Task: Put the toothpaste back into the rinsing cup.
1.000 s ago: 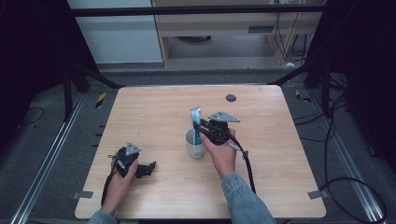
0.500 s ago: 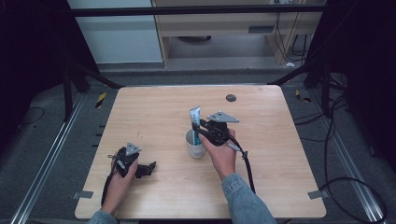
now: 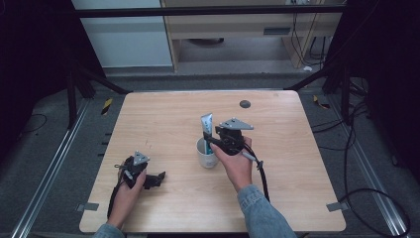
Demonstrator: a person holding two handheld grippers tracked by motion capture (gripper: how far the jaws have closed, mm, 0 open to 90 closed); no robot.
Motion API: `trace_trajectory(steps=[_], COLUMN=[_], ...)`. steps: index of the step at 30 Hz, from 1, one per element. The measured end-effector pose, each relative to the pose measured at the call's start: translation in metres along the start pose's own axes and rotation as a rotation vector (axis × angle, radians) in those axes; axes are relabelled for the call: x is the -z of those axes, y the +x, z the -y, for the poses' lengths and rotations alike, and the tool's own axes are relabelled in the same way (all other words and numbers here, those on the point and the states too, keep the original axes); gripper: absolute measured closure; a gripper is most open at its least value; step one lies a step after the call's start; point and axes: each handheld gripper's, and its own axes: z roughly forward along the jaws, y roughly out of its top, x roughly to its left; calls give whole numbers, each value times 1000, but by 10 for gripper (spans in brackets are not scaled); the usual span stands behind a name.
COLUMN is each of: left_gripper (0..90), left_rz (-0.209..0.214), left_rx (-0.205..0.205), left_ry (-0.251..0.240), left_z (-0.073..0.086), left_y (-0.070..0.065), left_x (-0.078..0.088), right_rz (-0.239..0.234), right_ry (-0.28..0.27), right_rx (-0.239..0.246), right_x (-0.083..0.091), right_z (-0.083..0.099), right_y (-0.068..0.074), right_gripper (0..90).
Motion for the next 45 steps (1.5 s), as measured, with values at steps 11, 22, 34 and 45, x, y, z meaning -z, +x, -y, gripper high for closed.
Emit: trace_trajectory(steps=[11,22,34,45], left_gripper=[0,0,0,0], left_rz=[0,0,0,0], left_rx=[0,-1,-3,-1], left_ry=[0,0,2,0], left_z=[0,0,0,0], left_y=[0,0,0,0], left_x=[0,0,0,0], right_rz=[11,19,45,145], right_ry=[29,59,72,107], right_rx=[25,65,74,121], right_x=[7,15,25,56], right_z=[-4,-7,-7,14], right_y=[3,5,-5,-49], right_gripper=[366,244,126,137])
